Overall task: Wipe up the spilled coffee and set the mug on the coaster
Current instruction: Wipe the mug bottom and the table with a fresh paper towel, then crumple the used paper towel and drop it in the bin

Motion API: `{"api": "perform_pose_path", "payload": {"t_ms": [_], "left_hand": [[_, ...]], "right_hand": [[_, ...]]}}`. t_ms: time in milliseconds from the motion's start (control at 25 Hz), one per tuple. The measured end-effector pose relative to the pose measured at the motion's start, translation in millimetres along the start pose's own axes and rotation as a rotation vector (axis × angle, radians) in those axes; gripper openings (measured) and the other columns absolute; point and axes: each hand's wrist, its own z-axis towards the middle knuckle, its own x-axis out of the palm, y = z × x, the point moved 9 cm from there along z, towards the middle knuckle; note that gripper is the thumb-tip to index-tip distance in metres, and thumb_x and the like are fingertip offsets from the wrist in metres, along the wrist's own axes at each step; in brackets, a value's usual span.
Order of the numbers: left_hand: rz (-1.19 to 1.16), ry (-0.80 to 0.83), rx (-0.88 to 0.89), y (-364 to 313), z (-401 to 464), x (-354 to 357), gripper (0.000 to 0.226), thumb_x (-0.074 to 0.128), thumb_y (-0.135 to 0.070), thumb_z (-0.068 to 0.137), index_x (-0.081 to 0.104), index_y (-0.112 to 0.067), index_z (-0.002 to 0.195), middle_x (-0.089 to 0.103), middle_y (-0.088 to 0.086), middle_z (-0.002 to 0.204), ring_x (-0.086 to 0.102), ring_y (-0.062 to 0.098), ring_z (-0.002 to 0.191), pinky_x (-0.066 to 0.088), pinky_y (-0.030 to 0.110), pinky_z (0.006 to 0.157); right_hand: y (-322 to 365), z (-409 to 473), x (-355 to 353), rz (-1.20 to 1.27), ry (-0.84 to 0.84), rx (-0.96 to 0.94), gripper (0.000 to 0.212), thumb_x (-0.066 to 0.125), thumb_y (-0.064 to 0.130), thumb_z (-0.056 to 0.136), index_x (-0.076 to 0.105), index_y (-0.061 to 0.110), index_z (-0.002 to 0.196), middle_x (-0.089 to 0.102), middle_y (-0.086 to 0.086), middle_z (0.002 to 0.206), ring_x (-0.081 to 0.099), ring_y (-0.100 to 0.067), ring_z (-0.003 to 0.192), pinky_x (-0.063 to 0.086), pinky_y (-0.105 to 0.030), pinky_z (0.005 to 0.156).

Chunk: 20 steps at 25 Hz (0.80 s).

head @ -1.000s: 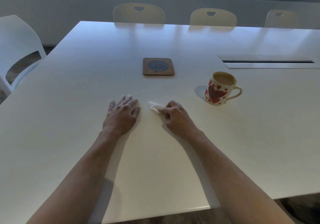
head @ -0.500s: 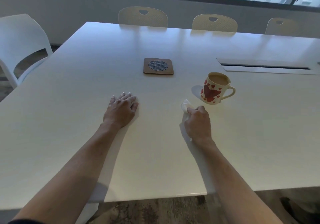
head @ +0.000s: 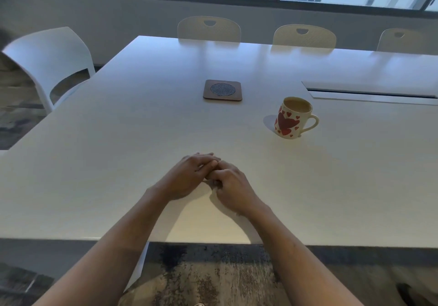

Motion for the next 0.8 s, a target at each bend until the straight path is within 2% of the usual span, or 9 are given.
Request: {"api": "perform_pose_path", "payload": {"t_ms": [80, 240, 320, 400, 440, 520, 600, 680, 800], "left_hand": [[0.063, 0.016, 0.012, -7.4, -18.6, 5.2, 0.029, 0.041, -0.035, 0.102, 0.064, -0.035, 0.120, 0.053, -0.036, 0.119, 0.035, -0.018, 0.129, 0.021, 0.017, 0.114], [0.124, 0.029, -0.033, -18.6, -51.4, 14.7, 0.036, 0.036, -0.040, 0.103, 0.060, -0.031, 0.128, 0.054, -0.016, 0.138, 0.033, -0.007, 0.137, 0.020, 0.023, 0.118], [0.072, -0.002, -0.084, -24.9, -65.0, 18.3, 0.037, 0.038, -0.042, 0.101, 0.060, -0.030, 0.128, 0.060, -0.009, 0.134, 0.042, -0.001, 0.134, 0.029, 0.028, 0.115], [-0.039, -0.097, -0.146, -30.4, -76.3, 12.1, 0.033, 0.043, -0.043, 0.099, 0.065, -0.030, 0.122, 0.069, -0.008, 0.118, 0.060, 0.004, 0.113, 0.048, 0.034, 0.099], [-0.114, -0.145, -0.165, -33.3, -81.4, 7.1, 0.031, 0.046, -0.041, 0.098, 0.066, -0.031, 0.120, 0.070, -0.011, 0.114, 0.063, 0.002, 0.105, 0.052, 0.033, 0.093], [-0.322, -0.200, -0.194, -38.2, -90.3, 0.4, 0.027, 0.051, -0.033, 0.098, 0.068, -0.030, 0.119, 0.067, -0.013, 0.123, 0.061, 0.003, 0.113, 0.050, 0.029, 0.096], [-0.552, -0.245, -0.234, -40.9, -102.0, -3.8, 0.028, 0.049, -0.024, 0.100, 0.070, -0.028, 0.118, 0.063, -0.010, 0.130, 0.058, 0.008, 0.121, 0.050, 0.029, 0.098], [-0.724, -0.291, -0.290, -41.3, -116.4, -6.1, 0.030, 0.045, -0.022, 0.101, 0.069, -0.025, 0.120, 0.063, -0.009, 0.131, 0.060, 0.011, 0.119, 0.053, 0.030, 0.094], [-0.803, -0.363, -0.351, -36.3, -141.3, -15.6, 0.030, 0.049, -0.020, 0.099, 0.064, -0.023, 0.125, 0.069, 0.000, 0.121, 0.066, 0.019, 0.110, 0.057, 0.037, 0.088]], "right_hand": [[0.6, -9.7, -4.0, 0.040, 0.037, -0.031, 0.028, 0.054, 0.004, 0.094, 0.074, 0.016, 0.110, 0.064, -0.007, 0.122, 0.054, -0.019, 0.111, 0.041, -0.028, 0.096], [-7.8, -19.3, -9.7, 0.112, 0.081, 0.069, 0.030, 0.054, 0.001, 0.091, 0.075, 0.016, 0.104, 0.066, -0.004, 0.102, 0.060, -0.019, 0.095, 0.050, -0.040, 0.089], [-10.0, -24.6, -9.9, 0.201, 0.071, 0.133, 0.029, 0.054, -0.001, 0.089, 0.075, 0.019, 0.095, 0.066, 0.000, 0.099, 0.060, -0.017, 0.094, 0.051, -0.042, 0.089], [-11.5, -31.2, -6.2, 0.366, 0.057, 0.206, 0.029, 0.055, 0.000, 0.091, 0.073, 0.023, 0.089, 0.066, 0.004, 0.098, 0.062, -0.012, 0.093, 0.053, -0.037, 0.085], [-9.9, -33.9, -3.4, 0.472, 0.044, 0.231, 0.030, 0.054, 0.000, 0.092, 0.073, 0.023, 0.088, 0.068, 0.006, 0.097, 0.064, -0.009, 0.091, 0.053, -0.031, 0.080], [-1.2, -36.8, 2.0, 0.700, 0.003, 0.245, 0.031, 0.052, -0.002, 0.093, 0.074, 0.019, 0.087, 0.072, 0.008, 0.092, 0.067, -0.006, 0.085, 0.052, -0.021, 0.071], [7.3, -37.0, 6.8, 0.863, -0.053, 0.252, 0.029, 0.052, -0.004, 0.094, 0.074, 0.014, 0.087, 0.073, 0.000, 0.087, 0.068, -0.014, 0.082, 0.054, -0.024, 0.070], [16.5, -36.3, 12.0, 0.941, -0.096, 0.268, 0.029, 0.053, -0.005, 0.093, 0.073, 0.014, 0.084, 0.072, -0.008, 0.084, 0.067, -0.021, 0.078, 0.056, -0.030, 0.067], [37.1, -34.1, 28.4, 1.049, -0.076, 0.268, 0.035, 0.054, -0.009, 0.090, 0.070, 0.018, 0.074, 0.070, -0.007, 0.076, 0.065, -0.023, 0.066, 0.052, -0.031, 0.051]]}}
